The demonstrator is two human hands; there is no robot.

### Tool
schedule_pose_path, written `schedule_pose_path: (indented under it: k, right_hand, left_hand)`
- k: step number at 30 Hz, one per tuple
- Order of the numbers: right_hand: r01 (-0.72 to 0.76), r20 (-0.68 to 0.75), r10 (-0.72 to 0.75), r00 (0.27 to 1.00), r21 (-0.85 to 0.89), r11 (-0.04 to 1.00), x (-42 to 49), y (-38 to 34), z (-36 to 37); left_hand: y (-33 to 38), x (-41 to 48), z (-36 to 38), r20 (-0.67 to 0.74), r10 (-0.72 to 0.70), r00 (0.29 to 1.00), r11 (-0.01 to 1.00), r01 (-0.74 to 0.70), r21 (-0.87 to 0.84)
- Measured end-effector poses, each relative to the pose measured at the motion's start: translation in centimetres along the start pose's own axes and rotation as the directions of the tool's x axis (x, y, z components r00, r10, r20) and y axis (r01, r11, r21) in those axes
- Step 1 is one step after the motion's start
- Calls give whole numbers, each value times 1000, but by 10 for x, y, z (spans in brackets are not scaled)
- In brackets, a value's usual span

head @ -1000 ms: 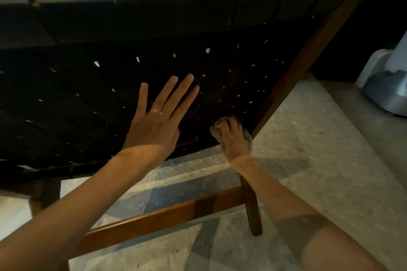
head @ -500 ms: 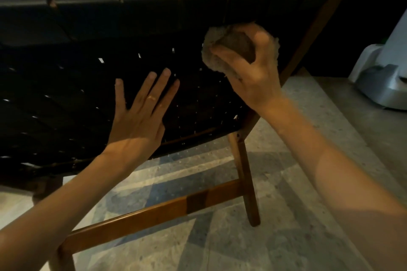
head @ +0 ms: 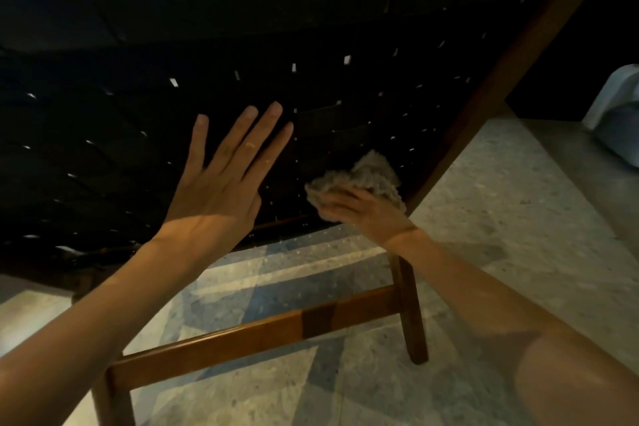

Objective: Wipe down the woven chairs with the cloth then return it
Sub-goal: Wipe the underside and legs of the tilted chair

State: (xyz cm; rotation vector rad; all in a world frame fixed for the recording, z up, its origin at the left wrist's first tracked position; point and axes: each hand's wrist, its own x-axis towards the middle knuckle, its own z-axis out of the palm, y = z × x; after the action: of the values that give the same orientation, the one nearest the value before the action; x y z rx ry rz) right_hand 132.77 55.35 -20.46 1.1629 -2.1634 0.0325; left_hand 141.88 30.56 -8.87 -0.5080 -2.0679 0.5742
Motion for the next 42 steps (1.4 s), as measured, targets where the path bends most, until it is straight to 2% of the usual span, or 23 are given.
schedule_pose_path:
  k: [2, 4, 7, 9, 10, 12, 14, 16, 19, 21, 26, 28, 32, 36, 42]
  right_hand:
    - [-51, 139, 42, 989, 64, 997, -10, -6, 9]
    - [-80, 179, 60, 982, 108, 991, -8, -9, 10]
    - [62, 177, -58, 982, -16, 998, -2, -11, -10]
    - [151, 114, -146, 983, -30, 988, 1, -18, -35]
    - [194, 40, -192, 981, -57, 979, 4, -21, -49]
    - [149, -186, -178, 966, -160, 976, 17, -29, -81]
    - [144, -451, -193, 872, -141, 980, 41, -27, -117]
    - [127, -609, -194, 769, -152, 980, 68, -23, -146]
    - [41, -696, -204, 689, -244, 969, 95, -17, -163]
    - [-83, -726, -229, 648, -366, 927, 104, -14, -159]
    - [-263, -780, -153, 607, -378, 888, 110, -17, -145]
    - [-265, -784, -154, 602, -378, 887, 108, -19, -142]
    - [-209, -755, -129, 643, -334, 919, 111, -20, -140]
    - [-208, -800, -94, 593, -265, 942, 120, -21, -135]
    - [-184, -682, -265, 682, -510, 840, 120, -19, -106]
  left_hand:
    - [-1, 0, 1, -5, 7, 1000, 1000, -7, -12]
    - [-2, 0, 1, 19, -7, 1000, 997, 9, -79]
    - [-4, -2, -2, 19, 31, 999, 999, -31, -5]
    - [-6, -4, -5, 19, 21, 1000, 1000, -21, -7]
    - [-7, -6, -7, 17, 7, 1000, 1000, -7, -11]
    - [-12, -11, -10, 10, -41, 999, 999, 41, -4]
    - [-17, -17, -14, 9, -89, 996, 995, 90, -36]
    - [-21, -21, -18, 11, -146, 989, 984, 146, -101]
    - [-23, -22, -27, 18, -199, 980, 970, 199, -139]
    - [-25, -24, -30, 21, -210, 977, 966, 211, -148]
    - [-29, -31, -28, 36, -207, 978, 968, 210, -140]
    - [-31, -34, -26, 32, -198, 980, 971, 200, -131]
    - [-32, -34, -19, 22, -203, 979, 973, 204, -109]
    - [-31, -32, -12, 9, -209, 978, 975, 209, -75]
    - [-30, -35, -8, -5, -192, 981, 978, 191, -88]
